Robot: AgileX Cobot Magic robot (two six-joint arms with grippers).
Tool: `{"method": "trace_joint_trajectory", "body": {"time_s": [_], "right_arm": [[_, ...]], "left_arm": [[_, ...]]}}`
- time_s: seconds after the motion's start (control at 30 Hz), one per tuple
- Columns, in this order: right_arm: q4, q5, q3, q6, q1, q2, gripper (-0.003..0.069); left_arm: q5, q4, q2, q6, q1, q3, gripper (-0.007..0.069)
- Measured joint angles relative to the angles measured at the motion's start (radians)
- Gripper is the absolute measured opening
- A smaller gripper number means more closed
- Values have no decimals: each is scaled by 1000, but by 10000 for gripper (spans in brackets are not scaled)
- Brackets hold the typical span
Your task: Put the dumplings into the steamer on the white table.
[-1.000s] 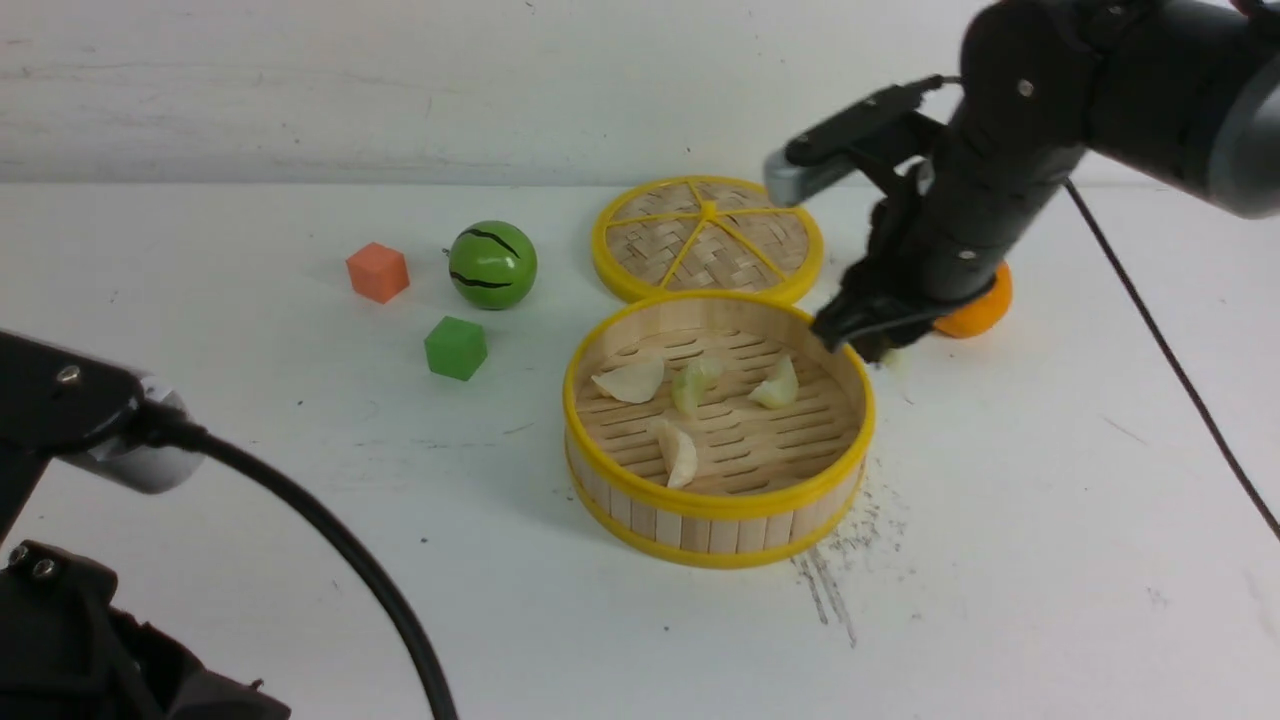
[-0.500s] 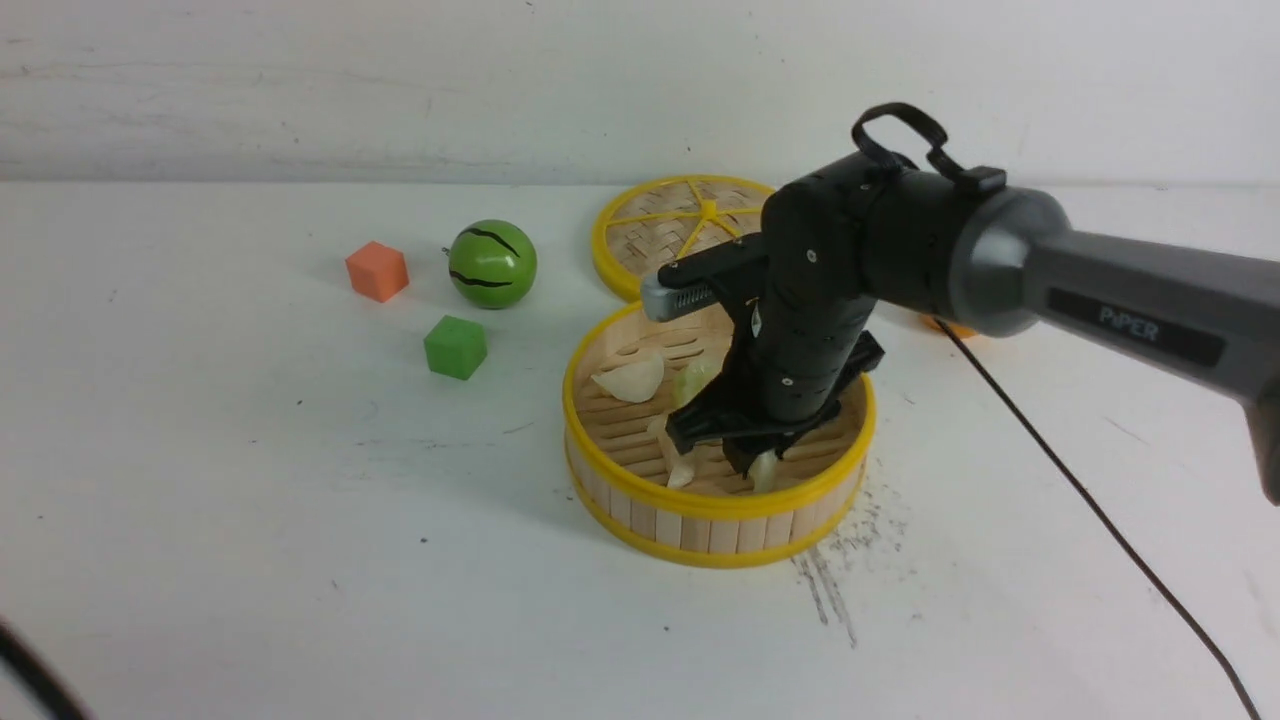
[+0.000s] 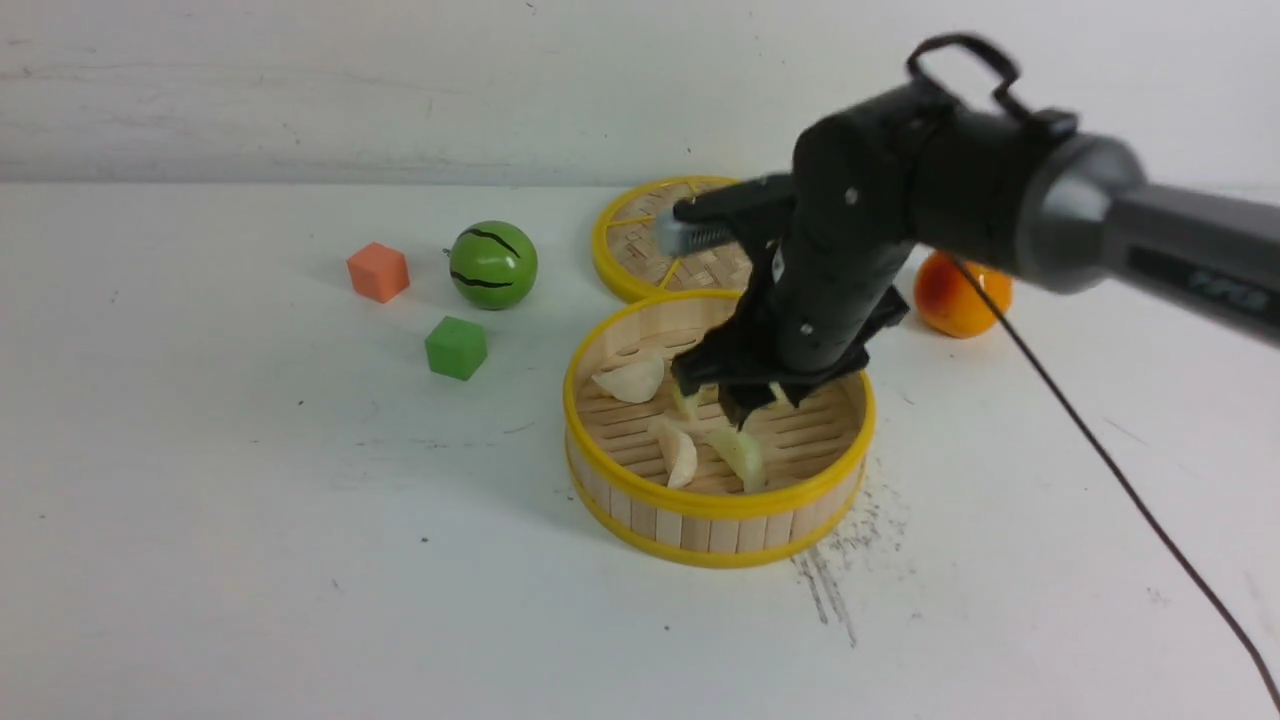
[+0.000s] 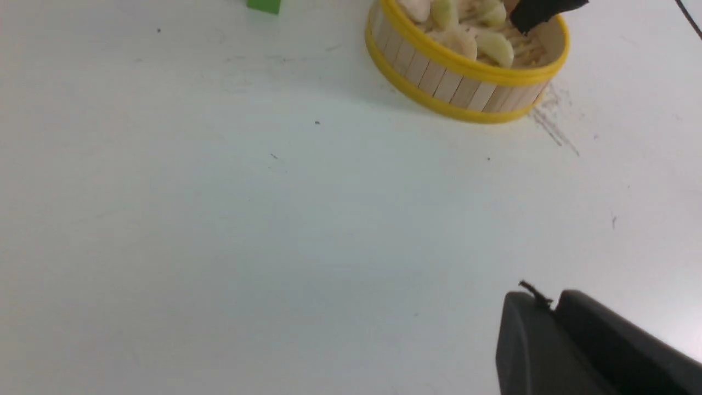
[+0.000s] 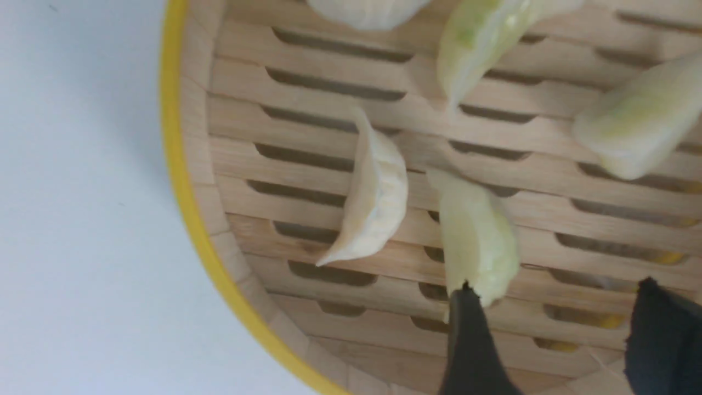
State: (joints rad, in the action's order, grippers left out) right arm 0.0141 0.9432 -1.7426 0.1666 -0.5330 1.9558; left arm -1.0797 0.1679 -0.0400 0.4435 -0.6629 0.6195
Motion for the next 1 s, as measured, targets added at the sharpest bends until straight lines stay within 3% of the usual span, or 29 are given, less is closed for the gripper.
{"method": "trace_joint_trajectory", "body": {"time_s": [0.1,0.13,0.23,0.37,0.67,1.0], "right_arm": [[0,-9,18,-3,-5,-88,297],[0,-42,59,-8,-19,-186,223],[0,-85,116,-9,-35,-279,155],[2,-251,340,-21,-108,-527,0],[0,-551,727,-83,-193,-967,-20],[20,-596,899,-76,-195,-1204,-15]], "left_arm": [[1,5,33,0,0,0,59],[12,12,51,0,0,-1,59],[23,23,56,0,0,-1,59],[71,52,59,0,0,-1,59],[90,57,59,1,0,-1,71],[91,59,59,1,0,-1,81]]}}
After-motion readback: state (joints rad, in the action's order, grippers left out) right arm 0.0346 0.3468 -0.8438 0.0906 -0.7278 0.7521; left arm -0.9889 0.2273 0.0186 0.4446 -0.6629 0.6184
